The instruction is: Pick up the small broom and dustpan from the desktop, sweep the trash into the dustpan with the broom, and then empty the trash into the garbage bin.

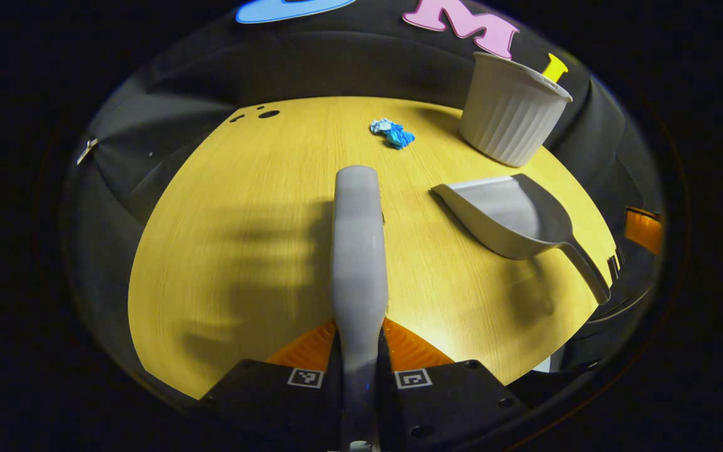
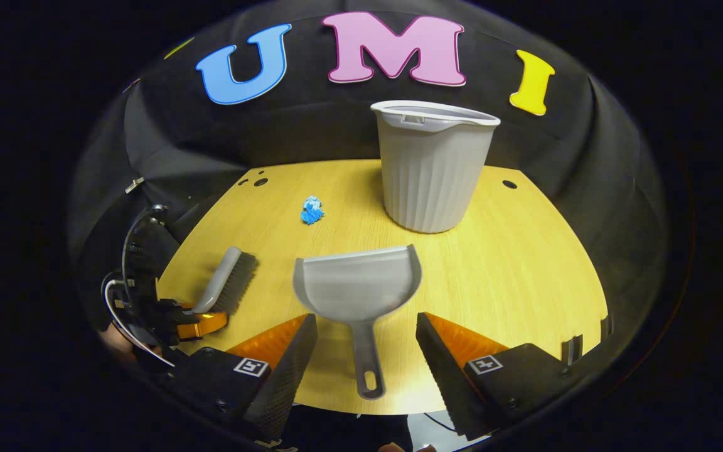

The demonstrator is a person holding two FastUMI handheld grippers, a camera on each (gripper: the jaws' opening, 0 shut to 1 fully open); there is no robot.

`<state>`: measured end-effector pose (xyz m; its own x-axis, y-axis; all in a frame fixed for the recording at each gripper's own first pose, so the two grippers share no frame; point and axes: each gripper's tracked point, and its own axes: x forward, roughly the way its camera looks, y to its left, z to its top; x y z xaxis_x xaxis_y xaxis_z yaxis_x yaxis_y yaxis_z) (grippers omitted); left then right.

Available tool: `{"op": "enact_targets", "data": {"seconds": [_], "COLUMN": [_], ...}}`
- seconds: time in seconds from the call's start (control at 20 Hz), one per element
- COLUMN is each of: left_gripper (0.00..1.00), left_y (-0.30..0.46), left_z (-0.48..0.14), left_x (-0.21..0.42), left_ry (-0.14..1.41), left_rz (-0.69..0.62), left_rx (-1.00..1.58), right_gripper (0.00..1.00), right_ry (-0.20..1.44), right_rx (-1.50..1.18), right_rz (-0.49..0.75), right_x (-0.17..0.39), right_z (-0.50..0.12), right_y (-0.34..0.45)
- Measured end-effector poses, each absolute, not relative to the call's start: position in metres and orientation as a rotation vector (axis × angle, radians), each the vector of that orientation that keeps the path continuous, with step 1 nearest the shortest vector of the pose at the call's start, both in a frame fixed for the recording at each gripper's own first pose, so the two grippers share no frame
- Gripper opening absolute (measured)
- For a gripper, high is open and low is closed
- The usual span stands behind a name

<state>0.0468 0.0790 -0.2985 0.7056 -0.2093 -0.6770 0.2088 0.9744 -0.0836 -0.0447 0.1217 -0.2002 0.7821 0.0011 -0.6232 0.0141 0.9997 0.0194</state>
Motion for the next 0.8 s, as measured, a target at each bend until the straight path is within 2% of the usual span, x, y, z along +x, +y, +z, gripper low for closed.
{"op": "enact_targets", "data": {"seconds": [0.05, 0.1, 0.15, 0.2, 0.25, 0.35, 0.55, 0.6, 0.65, 0.75, 0.8], "left_gripper": [0.30, 0.27, 0.30, 0.27, 0.30, 0.27, 0.29, 0.27, 0.30, 0.27, 0.30], "left_y": [0.083, 0.086, 0.089, 0.093, 0.096, 0.102, 0.109, 0.112, 0.115, 0.121, 0.124], "left_z": [-0.294, -0.288, -0.281, -0.273, -0.268, -0.257, -0.253, -0.254, -0.253, -0.251, -0.249], "left_x": [0.043, 0.040, 0.036, 0.033, 0.029, 0.021, 0.010, 0.010, 0.010, 0.011, 0.012], "left_ry": [0.737, 0.725, 0.711, 0.696, 0.681, 0.658, 0.664, 0.665, 0.665, 0.669, 0.670], "left_rz": [-0.229, -0.227, -0.224, -0.220, -0.215, -0.206, -0.185, -0.172, -0.161, -0.140, -0.131], "left_rx": [-0.010, -0.020, -0.033, -0.044, -0.053, -0.055, -0.104, -0.116, -0.119, -0.118, -0.121], "right_gripper": [0.98, 0.98, 0.98, 0.98, 0.99, 1.00, 1.00, 1.00, 0.99, 1.00, 1.00], "right_ry": [0.692, 0.714, 0.741, 0.770, 0.803, 0.841, 0.910, 0.929, 0.948, 0.984, 0.994], "right_rx": [0.038, 0.049, 0.056, 0.057, 0.054, 0.052, 0.047, 0.037, 0.031, 0.021, 0.013], "right_rz": [0.000, 0.001, 0.000, -0.001, -0.004, -0.025, -0.024, -0.026, -0.028, -0.031, -0.028], "right_x": [-0.044, -0.042, -0.041, -0.039, -0.038, -0.033, -0.020, -0.016, -0.012, -0.007, -0.005], "right_z": [-0.207, -0.215, -0.224, -0.234, -0.244, -0.260, -0.287, -0.295, -0.304, -0.317, -0.322], "right_y": [0.125, 0.126, 0.126, 0.126, 0.124, 0.120, 0.122, 0.121, 0.121, 0.123, 0.123]}}
